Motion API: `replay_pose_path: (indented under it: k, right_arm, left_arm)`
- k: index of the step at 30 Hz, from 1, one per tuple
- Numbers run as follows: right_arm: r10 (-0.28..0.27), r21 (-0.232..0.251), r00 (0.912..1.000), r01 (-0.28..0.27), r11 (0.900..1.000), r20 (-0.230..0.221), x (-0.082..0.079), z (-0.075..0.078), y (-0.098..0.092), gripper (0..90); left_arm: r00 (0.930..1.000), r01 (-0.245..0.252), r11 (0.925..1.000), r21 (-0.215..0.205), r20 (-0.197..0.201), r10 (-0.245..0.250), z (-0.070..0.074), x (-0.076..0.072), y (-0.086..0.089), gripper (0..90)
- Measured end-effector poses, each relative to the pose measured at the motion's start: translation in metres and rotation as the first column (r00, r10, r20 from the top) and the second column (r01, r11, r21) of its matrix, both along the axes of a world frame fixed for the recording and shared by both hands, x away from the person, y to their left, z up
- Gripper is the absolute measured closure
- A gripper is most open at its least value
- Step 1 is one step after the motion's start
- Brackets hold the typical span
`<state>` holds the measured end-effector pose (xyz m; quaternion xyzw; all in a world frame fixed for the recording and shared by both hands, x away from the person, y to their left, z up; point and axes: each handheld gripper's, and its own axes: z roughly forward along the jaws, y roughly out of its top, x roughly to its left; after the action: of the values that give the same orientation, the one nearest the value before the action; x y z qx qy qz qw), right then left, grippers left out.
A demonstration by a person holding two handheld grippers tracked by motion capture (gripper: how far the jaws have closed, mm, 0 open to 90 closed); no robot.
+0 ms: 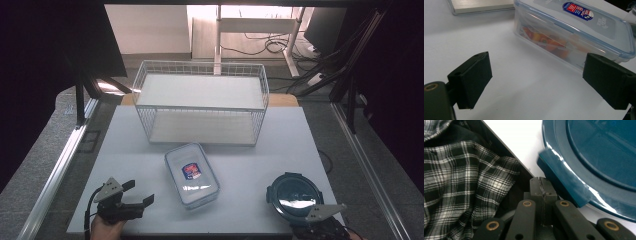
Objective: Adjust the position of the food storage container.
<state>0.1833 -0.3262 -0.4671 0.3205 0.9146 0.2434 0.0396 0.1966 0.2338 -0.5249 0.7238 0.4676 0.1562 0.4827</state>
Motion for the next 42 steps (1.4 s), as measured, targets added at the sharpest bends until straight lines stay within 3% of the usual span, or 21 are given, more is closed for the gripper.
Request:
replay_pose_path:
  k: [3,10,12,14,15,17,22,25,27,28,29,30,31,32,33,35,36,37,40,42]
  right_arm:
    - [-0.036,0.042,0.9994,0.036,0.998,-0.004,0.01,-0.007,-0.008,89.5]
    - [-0.08,0.046,0.9967,0.079,0.996,0.013,0.034,-0.007,-0.009,89.5]
    - [-0.096,0.053,0.9951,0.095,0.994,0.024,0.051,-0.008,-0.008,89.5]
    - [-0.1,0.054,0.9946,0.098,0.994,0.028,0.056,-0.008,-0.007,89.5]
    - [-0.113,0.053,0.9931,0.111,0.992,0.033,0.071,-0.008,-0.008,89.5]
    - [-0.131,0.043,0.9901,0.129,0.991,0.05,0.083,-0.008,-0.008,89.5]
    - [-0.192,0.037,0.9775,0.19,0.981,0.087,0.094,-0.008,-0.002,89.4]
    - [-0.19,0.081,0.975,0.181,0.98,0.116,0.086,-0.007,0.013,89.4]
    - [-0.155,0.109,0.9794,0.141,0.984,0.13,0.08,-0.006,0.027,89.3]
    - [-0.134,0.12,0.9819,0.118,0.986,0.134,0.076,-0.005,0.037,89.3]
    - [-0.113,0.131,0.984,0.095,0.987,0.138,0.073,-0.003,0.046,89.3]
    - [-0.097,0.136,0.9854,0.078,0.988,0.14,0.071,-0.002,0.053,89.3]
    - [-0.097,0.136,0.9854,0.078,0.988,0.14,0.071,-0.002,0.053,89.3]
    - [-0.06,0.156,0.9872,0.036,0.987,0.148,0.066,0.0,0.071,89.3]
    - [-0.044,0.181,0.9882,0.017,0.983,0.147,0.063,0.0,0.082,89.2]
    - [-0.015,0.216,0.9911,-0.014,0.976,0.133,0.061,-0.001,0.099,89.3]
    - [-0.004,0.225,0.9921,-0.024,0.974,0.125,0.06,-0.003,0.105,89.2]
    - [0.013,0.236,0.9937,-0.039,0.971,0.111,0.059,-0.006,0.116,89.3]
    - [0.064,0.246,0.9955,-0.079,0.966,0.071,0.058,-0.014,0.138,89.2]
    - [0.097,0.246,0.9939,-0.107,0.963,0.053,0.058,-0.021,0.153,89.2]
  left_arm:
    - [1.0,0.001,1.0,-0.001,-0.002,-0.001,0.0,0.0,0.0,8.3]
    - [0.9999,0.009,1.0,-0.004,-0.013,-0.009,-0.002,0.003,0.0,8.3]
    - [0.9999,0.012,0.9999,-0.003,-0.012,-0.012,-0.002,0.003,0.0,8.3]
    - [0.9998,0.01,0.9999,-0.004,-0.014,-0.01,-0.002,0.003,-0.001,8.3]
    - [0.9997,0.009,0.9999,-0.011,-0.022,-0.009,-0.002,0.004,0.0,8.3]
    - [0.9992,0.004,1.0,-0.007,-0.039,-0.005,-0.002,0.006,-0.001,8.3]
    - [0.9981,0.003,0.9997,0.023,-0.061,-0.002,0.001,0.014,0.0,10.1]
    - [0.9989,-0.021,0.9979,0.061,-0.041,0.023,0.01,0.035,0.005,32.3]
    - [0.9991,-0.027,0.9967,0.076,-0.03,0.03,0.015,0.054,0.007,52.1]
    - [0.9991,-0.027,0.9967,0.076,-0.03,0.03,0.015,0.054,0.007,60.5]
    - [0.9992,-0.019,0.9941,0.107,-0.032,0.023,0.018,0.073,0.005,69.8]
    - [0.9993,-0.008,0.9936,0.112,-0.035,0.012,0.019,0.086,0.001,77.9]
    - [0.9993,-0.008,0.9936,0.112,-0.035,0.012,0.019,0.086,0.001,83.8]
    - [0.9994,0.001,0.9934,0.114,-0.036,0.003,0.019,0.095,-0.001,88.2]
    - [0.9989,0.029,0.9924,0.12,-0.041,-0.024,0.018,0.119,-0.011,89.9]
    - [0.9981,0.048,0.9898,0.134,-0.046,-0.043,0.014,0.136,-0.02,90.0]
    - [0.9981,0.048,0.9898,0.134,-0.046,-0.043,0.014,0.136,-0.02,90.0]
    - [0.9963,0.069,0.9868,0.146,-0.062,-0.06,0.008,0.152,-0.029,90.0]
    - [0.9908,0.116,0.983,0.142,-0.086,-0.104,-0.001,0.164,-0.036,90.0]
    - [0.9865,0.145,0.9843,0.101,-0.092,-0.135,-0.004,0.167,-0.035,90.0]
